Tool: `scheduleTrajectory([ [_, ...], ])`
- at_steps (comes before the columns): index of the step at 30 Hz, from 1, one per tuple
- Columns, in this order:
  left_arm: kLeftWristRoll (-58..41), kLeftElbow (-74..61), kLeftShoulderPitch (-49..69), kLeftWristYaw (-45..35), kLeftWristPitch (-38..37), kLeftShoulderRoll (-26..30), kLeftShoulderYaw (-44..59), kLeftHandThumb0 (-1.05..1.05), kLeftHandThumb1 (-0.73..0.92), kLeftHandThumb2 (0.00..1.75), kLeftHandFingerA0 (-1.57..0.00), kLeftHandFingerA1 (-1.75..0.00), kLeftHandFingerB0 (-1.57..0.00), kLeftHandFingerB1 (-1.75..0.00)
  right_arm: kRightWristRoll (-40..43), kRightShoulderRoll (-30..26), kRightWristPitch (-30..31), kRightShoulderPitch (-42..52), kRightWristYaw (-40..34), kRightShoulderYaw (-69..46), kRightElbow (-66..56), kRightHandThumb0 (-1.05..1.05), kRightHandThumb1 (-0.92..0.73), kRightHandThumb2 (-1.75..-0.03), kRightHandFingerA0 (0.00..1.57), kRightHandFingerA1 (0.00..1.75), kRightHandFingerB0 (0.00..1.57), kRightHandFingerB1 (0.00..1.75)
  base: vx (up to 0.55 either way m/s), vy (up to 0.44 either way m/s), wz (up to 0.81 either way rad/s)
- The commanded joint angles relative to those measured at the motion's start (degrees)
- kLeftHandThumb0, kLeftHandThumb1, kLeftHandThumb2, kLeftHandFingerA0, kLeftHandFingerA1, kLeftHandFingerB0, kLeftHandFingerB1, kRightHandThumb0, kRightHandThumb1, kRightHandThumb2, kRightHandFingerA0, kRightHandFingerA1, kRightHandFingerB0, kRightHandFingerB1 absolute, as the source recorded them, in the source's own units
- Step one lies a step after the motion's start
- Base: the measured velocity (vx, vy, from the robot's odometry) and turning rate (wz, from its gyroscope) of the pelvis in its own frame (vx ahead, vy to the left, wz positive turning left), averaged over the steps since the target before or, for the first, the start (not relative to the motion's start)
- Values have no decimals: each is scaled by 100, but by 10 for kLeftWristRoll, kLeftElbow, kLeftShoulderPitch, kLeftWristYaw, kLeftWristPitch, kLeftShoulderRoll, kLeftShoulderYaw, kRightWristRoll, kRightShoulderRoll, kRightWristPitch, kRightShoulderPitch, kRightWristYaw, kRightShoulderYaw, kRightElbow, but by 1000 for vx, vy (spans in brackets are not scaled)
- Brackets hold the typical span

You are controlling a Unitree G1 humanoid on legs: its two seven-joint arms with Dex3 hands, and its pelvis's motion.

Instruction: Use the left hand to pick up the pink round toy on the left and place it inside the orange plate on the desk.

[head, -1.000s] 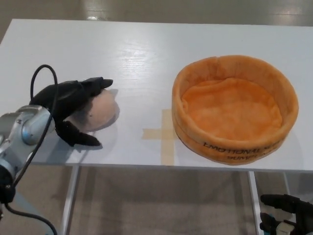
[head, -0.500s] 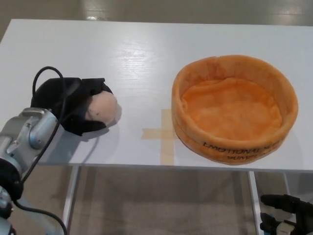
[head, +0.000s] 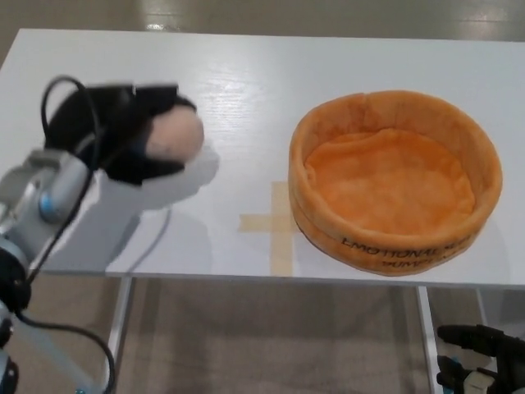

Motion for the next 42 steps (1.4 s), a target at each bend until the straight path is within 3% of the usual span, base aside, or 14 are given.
scheduleTrajectory([
  [1, -5, -49, -55, 8, -37, 20, 39, -32, 78, 64, -74, -168, -78, -52, -1, -1, 6, 0, -5, 0, 5, -20, -59, -57, 82, 62, 70, 51, 0, 0, 0],
  [5, -9, -69, -81, -25, -24, 9, 48, -35, 75, 66, -76, -164, -83, -73, -2, -3, 8, 5, -2, 1, 4, -20, -60, -57, 80, 61, 69, 51, 0, 0, 0],
  [6, -9, -78, -89, -36, -17, -2, 46, -29, 72, 60, -70, -167, -67, -121, -2, -4, 5, 7, -1, 1, 3, -20, -60, -57, 81, 63, 69, 52, 0, 0, 0],
  [11, -10, -93, -110, -66, -3, -37, 39, -39, 56, 86, -101, -136, -67, -116, -2, -4, 0, 13, 0, 1, 4, -19, -59, -57, 82, 63, 69, 52, 0, 0, 0],
  [12, -3, -95, -117, -68, -1, -52, 32, -30, 69, 63, -75, -162, -84, -60, -1, -2, 0, 16, 0, 1, 4, -21, -58, -57, 83, 64, 70, 51, 0, 0, 0],
  [15, 18, -99, -132, -67, 7, -80, 15, -29, 68, 60, -79, -160, -87, -69, 1, 1, -5, 22, 1, -1, 3, -21, -58, -57, 83, 65, 71, 52, 0, 0, 0],
  [16, 24, -95, -136, -64, 8, -95, 7, -41, 61, 67, -83, -153, -79, -108, 0, 1, -4, 22, 0, 0, 3, -20, -59, -57, 83, 64, 71, 52, 0, 0, 0],
  [32, 74, -80, -167, -60, 42, -228, -75, -23, 65, 62, -83, -158, -87, -88, 0, 3, 5, 8, 0, 1, 3, -21, -59, -57, 83, 63, 70, 51, 0, 0, 0],
  [33, 63, -79, -162, -81, 47, -235, -74, -22, 58, 58, -82, -146, -72, -47, 0, 3, 3, 9, 1, 1, 3, -21, -59, -57, 82, 64, 70, 52, 0, 0, 0],
  [35, 45, -79, -156, -113, 56, -245, -71, -22, 58, 58, -82, -146, -72, -47, 1, 3, -1, 10, 3, 0, 2, -21, -59, -57, 82, 64, 70, 52, 0, 0, 0],
  [36, 51, -72, -163, -156, 61, -239, -83, -36, 61, 59, -51, -43, -37, -33, -1, 2, 1, 8, 1, 1, 3, -21, -59, -57, 82, 63, 70, 51, 0, 0, 0],
  [37, 53, -70, -164, -169, 62, -238, -87, -36, 61, 59, -51, -43, -37, -33, -1, 2, 1, 8, 1, 2, 3, -21, -59, -57, 82, 63, 70, 51, 0, 0, 0],
  [38, 55, -70, -166, -197, 75, -236, -93, -66, 47, 75, -5, -31, -10, -35, -1, 2, 4, 6, 0, 2, 3, -22, -59, -57, 82, 62, 70, 51, 0, 0, 0],
  [42, 63, -73, -161, -255, 121, -238, -107, -88, 49, 91, 0, 0, 0, -7, 3, 2, 5, 5, 5, -2, 3, -20, -60, -57, 80, 60, 68, 51, 0, 0, 0],
])
